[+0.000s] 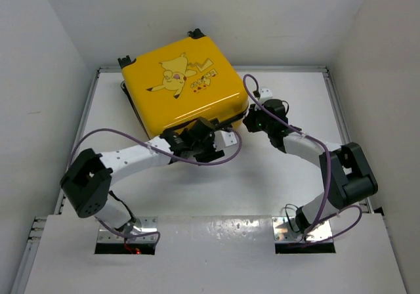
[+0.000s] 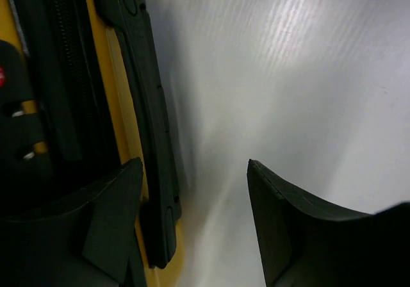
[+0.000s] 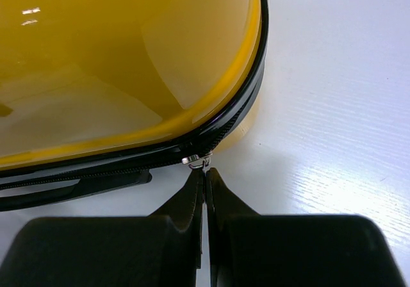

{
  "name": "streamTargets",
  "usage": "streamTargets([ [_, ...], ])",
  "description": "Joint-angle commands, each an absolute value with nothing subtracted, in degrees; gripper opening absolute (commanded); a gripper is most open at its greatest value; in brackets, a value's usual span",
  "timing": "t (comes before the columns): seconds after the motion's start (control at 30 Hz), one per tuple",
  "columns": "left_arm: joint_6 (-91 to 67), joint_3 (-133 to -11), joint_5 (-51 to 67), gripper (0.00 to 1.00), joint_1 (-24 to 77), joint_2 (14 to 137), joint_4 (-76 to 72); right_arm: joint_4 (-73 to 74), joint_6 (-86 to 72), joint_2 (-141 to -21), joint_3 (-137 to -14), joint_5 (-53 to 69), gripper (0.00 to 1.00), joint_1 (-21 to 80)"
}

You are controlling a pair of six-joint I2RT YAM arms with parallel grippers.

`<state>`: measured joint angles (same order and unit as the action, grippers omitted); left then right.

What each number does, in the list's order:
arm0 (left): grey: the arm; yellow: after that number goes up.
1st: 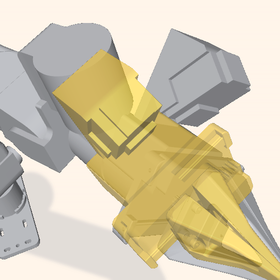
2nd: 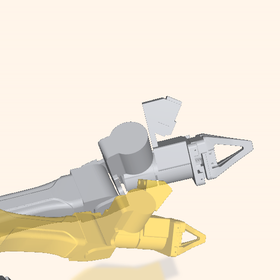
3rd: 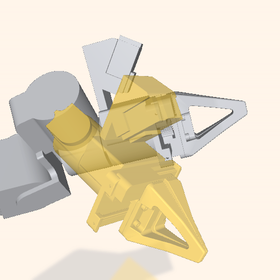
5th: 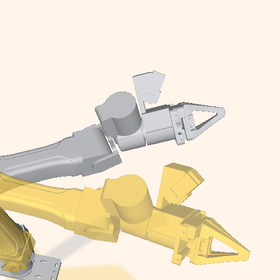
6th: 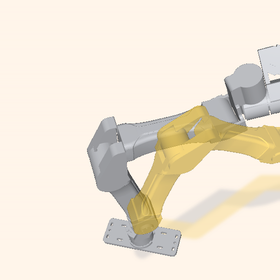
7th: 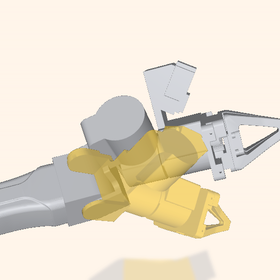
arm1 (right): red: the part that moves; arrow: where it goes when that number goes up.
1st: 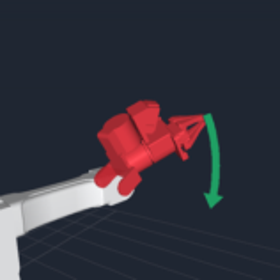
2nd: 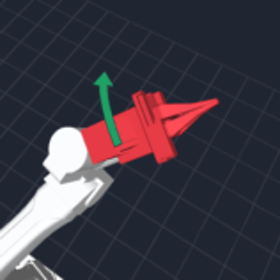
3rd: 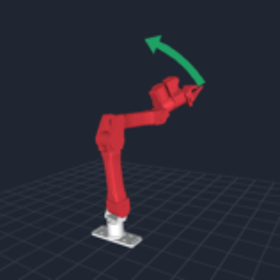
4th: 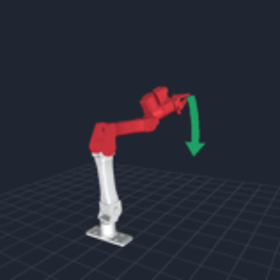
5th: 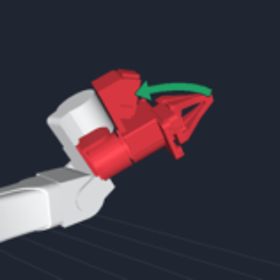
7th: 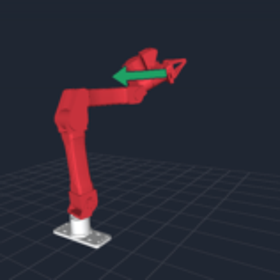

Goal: Pack the luggage

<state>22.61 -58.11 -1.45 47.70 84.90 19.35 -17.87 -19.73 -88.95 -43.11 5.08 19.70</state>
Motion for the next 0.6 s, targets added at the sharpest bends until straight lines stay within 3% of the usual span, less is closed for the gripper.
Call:
streamTargets([
  [0.0,20.0,-60.2,-10.2,0.69,49.9,87.1,14.7,-16.0,-20.0,-89.7,-43.7,4.0,0.00,19.7],
  [0.33,18.7,-62.5,-25.4,0.69,51.1,94.8,8.9,-15.8,-20.4,-89.6,-43.6,4.7,0.00,19.8],
  [0.57,18.0,-63.3,-20.7,0.70,48.5,97.5,10.7,-16.1,-20.5,-89.6,-43.2,4.8,0.00,19.7],
])
